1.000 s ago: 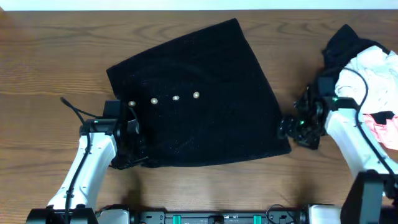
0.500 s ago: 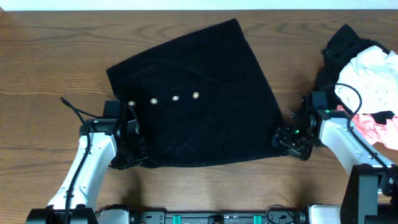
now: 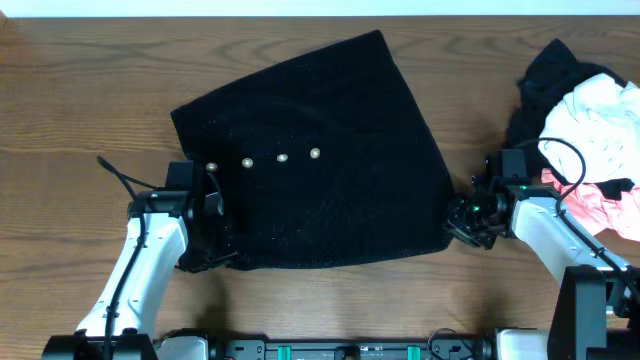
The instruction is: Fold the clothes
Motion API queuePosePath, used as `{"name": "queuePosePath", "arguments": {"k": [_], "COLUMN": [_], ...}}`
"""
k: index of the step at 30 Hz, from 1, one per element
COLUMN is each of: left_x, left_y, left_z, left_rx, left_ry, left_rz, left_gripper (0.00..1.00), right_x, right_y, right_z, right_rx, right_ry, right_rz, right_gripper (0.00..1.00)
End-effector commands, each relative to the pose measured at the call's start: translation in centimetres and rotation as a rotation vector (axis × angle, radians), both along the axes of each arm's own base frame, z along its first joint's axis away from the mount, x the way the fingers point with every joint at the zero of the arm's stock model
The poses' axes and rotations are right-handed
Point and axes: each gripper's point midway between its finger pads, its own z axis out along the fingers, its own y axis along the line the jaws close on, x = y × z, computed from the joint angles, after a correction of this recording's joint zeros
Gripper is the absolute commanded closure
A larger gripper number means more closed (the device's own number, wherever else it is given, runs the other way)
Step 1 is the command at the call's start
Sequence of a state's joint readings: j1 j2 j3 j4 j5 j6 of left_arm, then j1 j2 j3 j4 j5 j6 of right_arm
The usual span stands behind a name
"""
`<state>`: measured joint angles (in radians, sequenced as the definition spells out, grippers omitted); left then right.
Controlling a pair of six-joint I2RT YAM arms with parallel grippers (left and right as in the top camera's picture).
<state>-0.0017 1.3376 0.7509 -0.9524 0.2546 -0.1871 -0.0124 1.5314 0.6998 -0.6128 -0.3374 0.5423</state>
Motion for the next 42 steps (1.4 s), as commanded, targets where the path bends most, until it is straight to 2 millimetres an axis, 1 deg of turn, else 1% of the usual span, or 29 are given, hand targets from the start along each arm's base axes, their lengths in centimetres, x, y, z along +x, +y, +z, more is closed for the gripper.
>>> {"name": "queuePosePath", "arguments": {"k": [1,2,3,5,7,12,14,16,18,23,24,28,31,33,35,37,39,42], "left_x": [0.6,0.6,0.5,0.4,0.2,0.0,0.3,0.4,0.5,-0.2,-0.4,-1.1,-1.0,-0.8,-0.5,-0.1,0.5,1.8], "left_y": [0.4,0.4,0.4,0.4,0.4,0.3,0.0,-0.3,-0.7,-1.1,-1.1,-1.1,-1.1,-1.1,-1.0,-0.7,-0.2,-0.2], "left_z": [0.6,0.6,0.6,0.7,0.9,2.7,3.9,5.3,6.9,11.5,12.3,15.4,16.6,16.8,16.7,16.3,15.9,15.2], "left_rx": [0.024,0.024,0.024,0.025,0.024,0.019,-0.001,-0.018,-0.04,-0.068,-0.068,-0.067,-0.067,-0.066,-0.064,-0.041,-0.018,-0.016], "left_ry": [-0.019,-0.019,-0.018,-0.011,-0.004,-0.032,-0.068,-0.107,-0.146,-0.229,-0.246,-0.312,-0.359,-0.374,-0.372,-0.358,-0.347,-0.327], "left_rz": [0.015,0.015,0.015,0.015,0.014,-0.003,-0.002,-0.002,-0.003,-0.002,-0.002,-0.005,-0.005,-0.005,-0.005,0.006,0.012,0.013], "left_gripper": [0.94,0.94,0.94,0.94,0.94,0.94,0.94,0.94,0.94,0.94,0.94,0.94,0.94,0.94,0.94,0.94,0.94,0.94], "right_x": [-0.5,-0.4,-0.4,-0.4,-0.5,-1.3,-2.2,-2.8,-3.5,-6.3,-6.5,-7.1,-6.5,-5.8,-5.1,-4.2,-3.5,-1.9], "right_y": [0.4,0.4,0.3,0.0,-0.9,-3.8,-5.0,-5.6,-5.8,-6.0,-6.0,-6.0,-6.0,-5.7,-5.3,-4.7,-4.4,-4.2], "right_z": [-0.2,-0.1,0.0,0.5,1.4,5.4,7.4,8.8,9.9,12.1,12.4,15.1,17.0,17.9,18.3,18.2,17.6,16.1], "right_rx": [0.013,0.011,0.007,-0.012,-0.067,-0.241,-0.309,-0.341,-0.345,-0.346,-0.345,-0.35,-0.348,-0.332,-0.307,-0.282,-0.265,-0.254], "right_ry": [0.022,0.014,0.009,0.002,0.007,0.025,0.024,0.012,-0.005,-0.025,-0.036,-0.124,-0.203,-0.237,-0.248,-0.236,-0.201,-0.125], "right_rz": [-0.005,0.011,0.025,0.049,0.057,0.053,0.045,0.034,0.023,-0.008,-0.012,-0.029,-0.042,-0.043,-0.032,0.013,0.046,0.119], "right_gripper": [0.91,0.97,0.99,0.99,0.99,0.99,0.99,0.99,0.99,0.99,0.99,0.99,0.99,0.99,0.99,0.99,0.99,0.99]}}
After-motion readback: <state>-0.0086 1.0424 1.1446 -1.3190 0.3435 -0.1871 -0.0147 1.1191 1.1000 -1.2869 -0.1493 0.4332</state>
